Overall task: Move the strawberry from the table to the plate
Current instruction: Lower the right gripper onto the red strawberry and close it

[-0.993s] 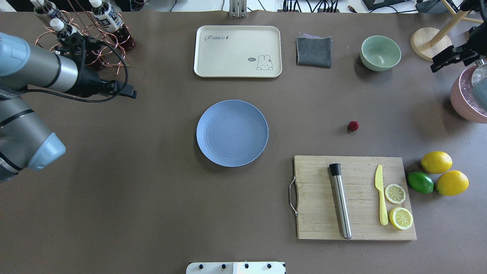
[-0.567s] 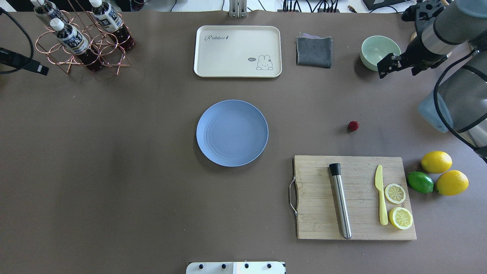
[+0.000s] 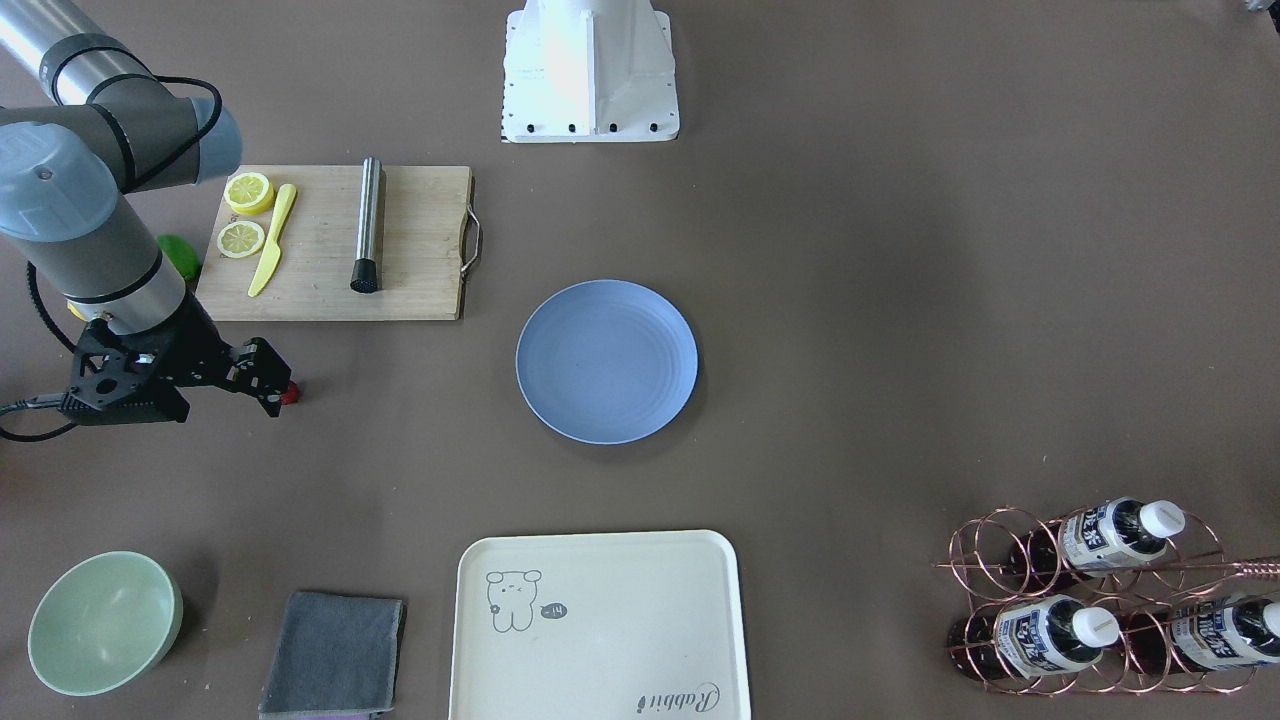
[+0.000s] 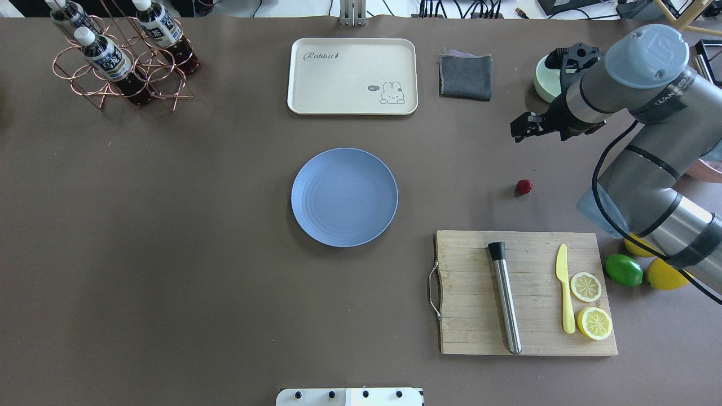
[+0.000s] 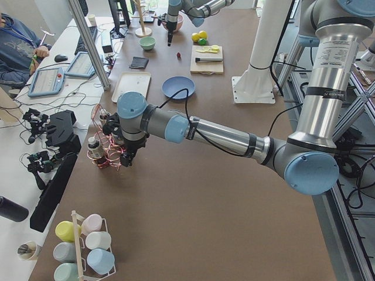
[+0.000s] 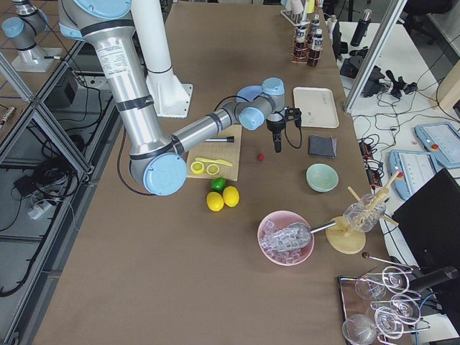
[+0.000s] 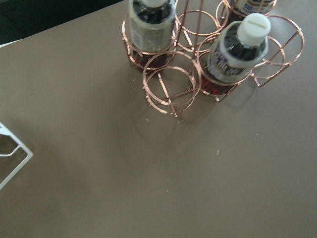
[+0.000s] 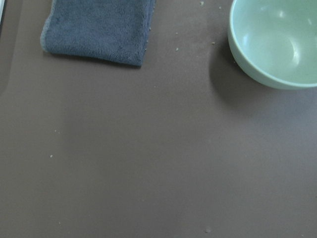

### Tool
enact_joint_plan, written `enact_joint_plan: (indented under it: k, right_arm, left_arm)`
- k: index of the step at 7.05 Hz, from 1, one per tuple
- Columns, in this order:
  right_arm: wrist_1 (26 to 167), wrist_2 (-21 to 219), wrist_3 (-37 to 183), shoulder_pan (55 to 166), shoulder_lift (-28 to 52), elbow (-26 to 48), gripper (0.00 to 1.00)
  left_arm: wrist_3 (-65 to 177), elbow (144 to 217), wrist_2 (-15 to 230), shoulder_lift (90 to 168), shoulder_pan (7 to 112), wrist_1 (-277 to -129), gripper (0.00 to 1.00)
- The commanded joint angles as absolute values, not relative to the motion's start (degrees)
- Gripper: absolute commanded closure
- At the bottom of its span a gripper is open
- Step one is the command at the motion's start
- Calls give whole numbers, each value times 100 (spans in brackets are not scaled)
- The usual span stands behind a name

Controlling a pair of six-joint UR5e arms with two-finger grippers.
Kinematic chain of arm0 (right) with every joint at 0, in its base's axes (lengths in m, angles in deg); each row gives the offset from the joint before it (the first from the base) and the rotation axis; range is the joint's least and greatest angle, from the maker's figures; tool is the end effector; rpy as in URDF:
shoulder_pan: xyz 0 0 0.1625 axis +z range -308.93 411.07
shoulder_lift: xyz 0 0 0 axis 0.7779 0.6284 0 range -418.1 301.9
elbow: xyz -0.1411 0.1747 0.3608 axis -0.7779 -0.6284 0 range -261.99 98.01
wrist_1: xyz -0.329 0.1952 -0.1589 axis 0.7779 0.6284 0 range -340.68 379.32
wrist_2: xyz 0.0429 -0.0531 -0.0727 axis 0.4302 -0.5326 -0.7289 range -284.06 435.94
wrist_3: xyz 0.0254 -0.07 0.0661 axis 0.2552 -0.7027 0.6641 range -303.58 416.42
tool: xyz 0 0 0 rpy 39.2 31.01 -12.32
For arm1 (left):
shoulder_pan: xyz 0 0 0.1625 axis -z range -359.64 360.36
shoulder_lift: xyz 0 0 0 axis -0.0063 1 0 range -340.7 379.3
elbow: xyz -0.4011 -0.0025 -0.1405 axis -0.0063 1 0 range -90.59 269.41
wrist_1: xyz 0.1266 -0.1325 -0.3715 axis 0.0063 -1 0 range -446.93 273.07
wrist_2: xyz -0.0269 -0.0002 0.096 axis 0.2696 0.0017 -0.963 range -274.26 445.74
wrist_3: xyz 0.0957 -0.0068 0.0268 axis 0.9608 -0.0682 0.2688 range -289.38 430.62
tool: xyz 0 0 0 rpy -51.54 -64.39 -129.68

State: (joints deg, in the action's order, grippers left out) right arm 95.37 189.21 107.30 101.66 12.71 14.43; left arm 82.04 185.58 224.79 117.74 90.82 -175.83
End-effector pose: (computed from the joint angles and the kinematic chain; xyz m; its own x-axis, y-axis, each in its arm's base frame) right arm -0.3265 -0.5452 0.4013 0.7267 -0.0285 0.6864 -0.1178 0.9792 0.1654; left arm -0.0625 -0.5536 0.5241 0.6453 0.3603 -0.6736 -0.1225 0.9192 0.3743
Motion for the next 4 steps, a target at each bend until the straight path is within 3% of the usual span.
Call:
enact_joint_plan:
  k: [1, 4]
  right_arm:
    - [8967, 18861, 10784, 9933, 1632, 1294, 1]
    - [8532, 18783, 11212, 9591, 1794, 1214, 6]
  left_arm:
    - [8397, 18591, 22689, 11502, 9282, -16806, 2]
    - [8389, 18670, 22724, 11283, 9265, -16858, 2]
